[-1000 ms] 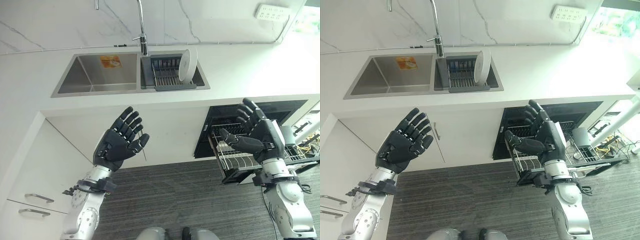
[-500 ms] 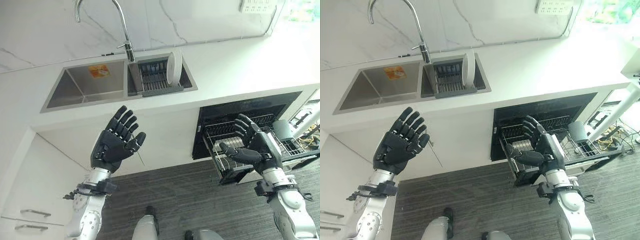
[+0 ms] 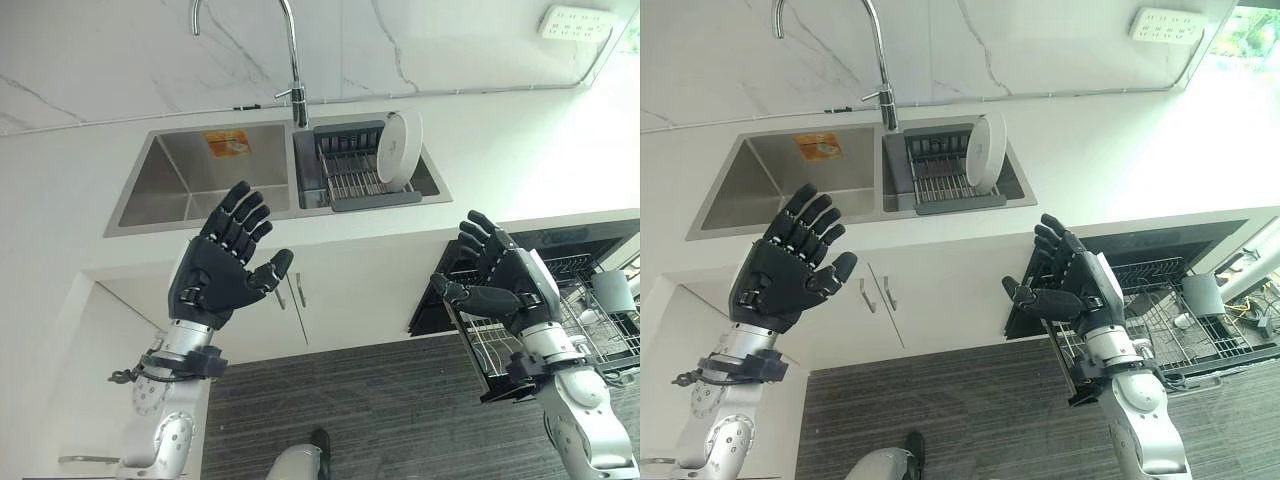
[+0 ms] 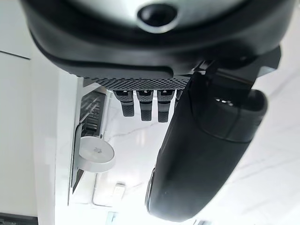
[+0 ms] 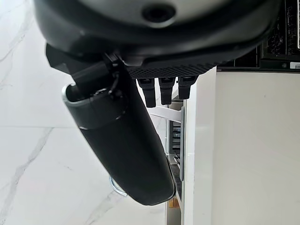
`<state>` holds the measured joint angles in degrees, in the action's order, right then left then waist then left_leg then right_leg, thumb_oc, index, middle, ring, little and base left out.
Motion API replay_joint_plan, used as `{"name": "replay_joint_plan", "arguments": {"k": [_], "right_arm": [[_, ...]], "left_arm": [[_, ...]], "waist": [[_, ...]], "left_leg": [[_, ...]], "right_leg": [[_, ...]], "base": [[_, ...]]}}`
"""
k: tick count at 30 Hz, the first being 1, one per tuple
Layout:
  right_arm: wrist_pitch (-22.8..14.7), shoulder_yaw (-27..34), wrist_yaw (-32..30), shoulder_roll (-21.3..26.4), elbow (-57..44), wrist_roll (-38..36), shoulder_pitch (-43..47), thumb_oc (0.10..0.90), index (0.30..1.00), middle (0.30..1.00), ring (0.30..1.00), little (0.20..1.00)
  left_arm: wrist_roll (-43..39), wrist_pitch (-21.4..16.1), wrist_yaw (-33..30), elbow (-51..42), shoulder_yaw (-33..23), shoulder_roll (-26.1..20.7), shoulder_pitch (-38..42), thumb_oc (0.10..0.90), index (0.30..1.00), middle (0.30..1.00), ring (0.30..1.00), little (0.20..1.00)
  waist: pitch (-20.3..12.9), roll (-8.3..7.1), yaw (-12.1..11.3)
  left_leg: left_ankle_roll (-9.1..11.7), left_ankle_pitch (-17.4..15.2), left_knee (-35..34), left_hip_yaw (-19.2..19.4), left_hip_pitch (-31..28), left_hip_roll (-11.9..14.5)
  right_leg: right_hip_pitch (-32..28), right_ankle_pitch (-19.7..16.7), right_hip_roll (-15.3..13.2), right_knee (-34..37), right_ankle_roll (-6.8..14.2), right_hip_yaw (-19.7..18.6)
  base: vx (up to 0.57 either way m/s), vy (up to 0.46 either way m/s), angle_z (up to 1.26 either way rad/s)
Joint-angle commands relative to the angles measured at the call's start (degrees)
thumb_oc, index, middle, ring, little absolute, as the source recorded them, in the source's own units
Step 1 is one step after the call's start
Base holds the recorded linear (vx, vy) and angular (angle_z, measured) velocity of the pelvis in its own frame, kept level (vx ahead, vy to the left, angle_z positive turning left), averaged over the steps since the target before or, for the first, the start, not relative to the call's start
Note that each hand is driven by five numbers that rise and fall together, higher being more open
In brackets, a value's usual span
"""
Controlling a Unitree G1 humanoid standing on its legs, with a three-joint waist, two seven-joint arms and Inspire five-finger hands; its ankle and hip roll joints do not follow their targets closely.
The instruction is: Place the dishes in the dishwasher.
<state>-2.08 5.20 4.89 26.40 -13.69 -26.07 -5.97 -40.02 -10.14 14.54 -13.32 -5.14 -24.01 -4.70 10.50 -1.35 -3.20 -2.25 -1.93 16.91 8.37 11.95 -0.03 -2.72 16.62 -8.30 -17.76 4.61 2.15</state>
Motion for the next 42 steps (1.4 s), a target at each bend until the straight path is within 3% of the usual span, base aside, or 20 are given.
{"name": "replay_joint_plan", "arguments": {"k": [1, 7, 9, 11, 12, 13, 15, 18, 21, 25, 28, 31, 38, 40, 42], "right_arm": [[-5.4, 2.7, -0.9, 0.2, -5.2, -3.1, 4.3, 0.800, 0.900, 0.900, 0.900, 0.900], [-5.6, 3.1, -1.9, -1.1, -6.9, -3.1, 4.7, 0.800, 0.900, 0.900, 0.900, 0.900], [-5.7, 2.9, -2.3, -1.6, -7.0, -2.7, 5.2, 0.800, 0.900, 0.900, 0.900, 0.900], [-6.0, 2.3, -2.5, -2.4, -7.1, -2.2, 5.3, 0.800, 0.900, 0.900, 0.900, 0.900], [-6.2, 2.3, -2.5, -2.8, -7.5, -2.0, 5.0, 0.800, 0.900, 0.900, 0.900, 0.900], [-6.5, 2.0, -2.4, -3.2, -7.9, -1.9, 4.5, 0.800, 0.900, 0.900, 0.900, 0.900], [-6.4, 1.6, -1.5, -3.9, -8.1, -1.6, 4.2, 0.800, 0.900, 0.900, 0.900, 0.900], [-5.8, 1.6, -0.6, -2.9, -7.8, -2.6, 4.3, 0.800, 0.900, 0.900, 0.900, 0.900], [-6.1, 2.0, -0.5, -2.0, -7.3, -3.8, 4.7, 0.800, 0.900, 0.900, 0.900, 0.900], [-6.4, 1.1, -2.1, -2.8, -7.2, -3.7, 6.2, 0.800, 0.900, 0.900, 0.900, 0.900], [-6.7, 1.5, -2.0, -2.2, -7.5, -4.3, 6.2, 0.800, 0.900, 0.900, 0.900, 0.900], [-4.6, 1.5, -2.4, -1.5, -7.9, -4.6, 6.7, 0.800, 0.900, 0.900, 0.900, 0.900], [-5.5, 0.7, -2.9, -0.6, -9.2, -4.3, 8.1, 0.800, 0.900, 0.900, 0.900, 0.900], [-6.3, 1.8, -1.7, 0.2, -10.4, -5.9, 7.6, 0.800, 0.900, 0.900, 0.900, 0.900], [-7.7, 2.2, -0.9, 0.9, -10.5, -6.5, 7.9, 0.800, 0.900, 0.900, 0.900, 0.900]], "left_arm": [[1.4, -9.2, 3.1, -7.0, -2.4, -2.3, 4.1, 0.800, 0.900, 0.900, 0.900, 0.900], [4.7, -12.8, 4.0, -10.8, -3.4, -3.1, 5.8, 0.800, 0.900, 0.900, 0.900, 0.900], [4.6, -12.2, 4.0, -11.2, -3.3, -3.3, 6.4, 0.800, 0.900, 0.900, 0.900, 0.900], [4.4, -11.6, 4.3, -10.8, -3.1, -3.3, 6.5, 0.800, 0.900, 0.900, 0.900, 0.900], [4.4, -11.4, 4.7, -10.8, -3.0, -3.4, 6.4, 0.800, 0.900, 0.900, 0.900, 0.900], [4.8, -11.3, 4.8, -10.9, -2.8, -3.2, 6.0, 0.800, 0.900, 0.900, 0.900, 0.900], [6.1, -11.4, 4.4, -10.9, -2.7, -2.5, 5.5, 0.800, 0.900, 0.900, 0.900, 0.900], [6.1, -10.6, 2.2, -10.6, -2.8, -3.6, 6.4, 0.800, 0.900, 0.900, 0.900, 0.900], [7.4, -10.6, 0.1, -9.8, -1.8, -4.4, 7.6, 0.800, 0.900, 0.900, 0.900, 0.900], [10.2, -11.2, -1.5, -10.0, -0.5, -4.7, 7.8, 0.800, 0.900, 0.900, 0.900, 0.900], [10.7, -10.2, -2.1, -10.3, -0.4, -4.4, 7.6, 0.800, 0.900, 0.900, 0.900, 0.900], [10.2, -8.9, -2.4, -10.3, 0.2, -4.3, 8.0, 0.800, 0.900, 0.900, 0.900, 0.900], [9.8, -8.2, -3.3, -10.9, 1.1, -3.8, 8.1, 0.800, 0.900, 0.900, 0.900, 0.900], [8.4, -8.4, -2.2, -11.2, 1.2, -3.2, 7.5, 0.800, 0.900, 0.900, 0.900, 0.900], [8.1, -8.8, -1.7, -11.2, 1.6, -2.8, 7.2, 0.800, 0.900, 0.900, 0.900, 0.900]], "waist": [[-6.5, 0.63, 0.5], [-6.6, -0.25, 0.7], [-6.5, -0.26, 0.8], [-6.6, 0.10, 1.1], [-6.6, 0.37, 1.4], [-6.1, 0.80, 1.8], [-5.5, 1.34, 2.5], [-4.8, 1.44, 3.1], [-3.6, -0.30, 4.2], [-3.1, -1.14, 4.9], [-3.7, -1.29, 5.1], [-5.2, -1.47, 5.3], [-6.6, -0.67, 5.9], [-6.7, -0.36, 6.1], [-6.6, -0.36, 5.8]], "left_leg": [[2.8, -3.0, 0.3, -6.5, 1.3, 1.4], [0.4, -4.9, 0.3, -6.6, 0.0, -0.9], [-0.4, -5.3, 0.3, -6.9, -0.5, -1.6], [-1.2, -5.7, 0.3, -7.4, -1.1, -2.2], [-1.8, -6.0, 0.3, -8.1, -1.4, -2.7], [-2.1, -6.2, 0.3, -8.8, -2.3, -2.9], [-2.1, -6.8, 0.3, -8.8, -3.1, -2.7], [-1.3, -7.2, 0.3, -8.0, -3.5, -2.0], [-0.8, -9.0, 0.3, -7.2, -5.2, -3.0], [-0.8, -11.5, 0.3, -7.2, -7.7, -3.2], [-0.6, -12.2, 0.3, -7.7, -8.4, -2.7], [0.2, -12.6, 0.3, -6.2, -9.2, -0.6], [3.1, -11.7, 0.3, -4.0, -10.8, 3.9], [4.5, -8.8, 0.3, -3.7, -11.2, 5.2], [5.1, -6.0, 0.3, -4.3, -11.7, 4.6]], "right_leg": [[0.8, -5.4, 2.7, 0.6, 0.0, 5.8], [1.1, -9.6, 1.2, 0.6, 1.9, 5.5], [0.6, -11.1, 1.3, 0.6, 2.2, 5.4], [-0.5, -14.3, 2.2, 0.6, 2.4, 5.7], [-0.9, -17.8, 3.0, -1.2, 2.8, 5.6], [1.4, -20.1, 3.4, -6.9, 2.8, 5.6], [7.1, -20.3, 3.2, -10.8, 2.0, 5.5], [8.7, -18.3, 2.5, -1.7, 0.8, 7.6], [14.4, -18.0, -0.2, 0.6, 1.9, 4.9], [20.3, -22.3, -2.5, 0.6, 3.7, 2.4], [19.9, -19.6, -1.6, 0.6, 3.5, 1.6], [18.4, -17.0, -0.8, 0.6, 3.7, 2.6], [15.2, -13.6, 1.1, 0.6, 1.2, 3.8], [14.0, -12.4, 2.3, 0.6, 0.0, 4.0], [13.3, -11.8, 2.8, 0.6, -0.6, 3.9]], "base": [[0.11, 0.156, -0.03], [0.09, 0.156, 0.02], [0.10, 0.172, 0.04], [0.11, 0.159, 0.10], [0.10, 0.160, 0.09], [0.08, 0.161, 0.08], [0.07, 0.112, 0.01], [0.11, -0.042, -0.18], [0.12, -0.165, -0.26], [0.18, -0.224, -0.16], [0.20, -0.270, 0.16], [0.20, -0.321, 0.30], [0.16, -0.261, 0.10], [0.13, -0.205, 0.08], [0.11, -0.126, 0.16]]}}
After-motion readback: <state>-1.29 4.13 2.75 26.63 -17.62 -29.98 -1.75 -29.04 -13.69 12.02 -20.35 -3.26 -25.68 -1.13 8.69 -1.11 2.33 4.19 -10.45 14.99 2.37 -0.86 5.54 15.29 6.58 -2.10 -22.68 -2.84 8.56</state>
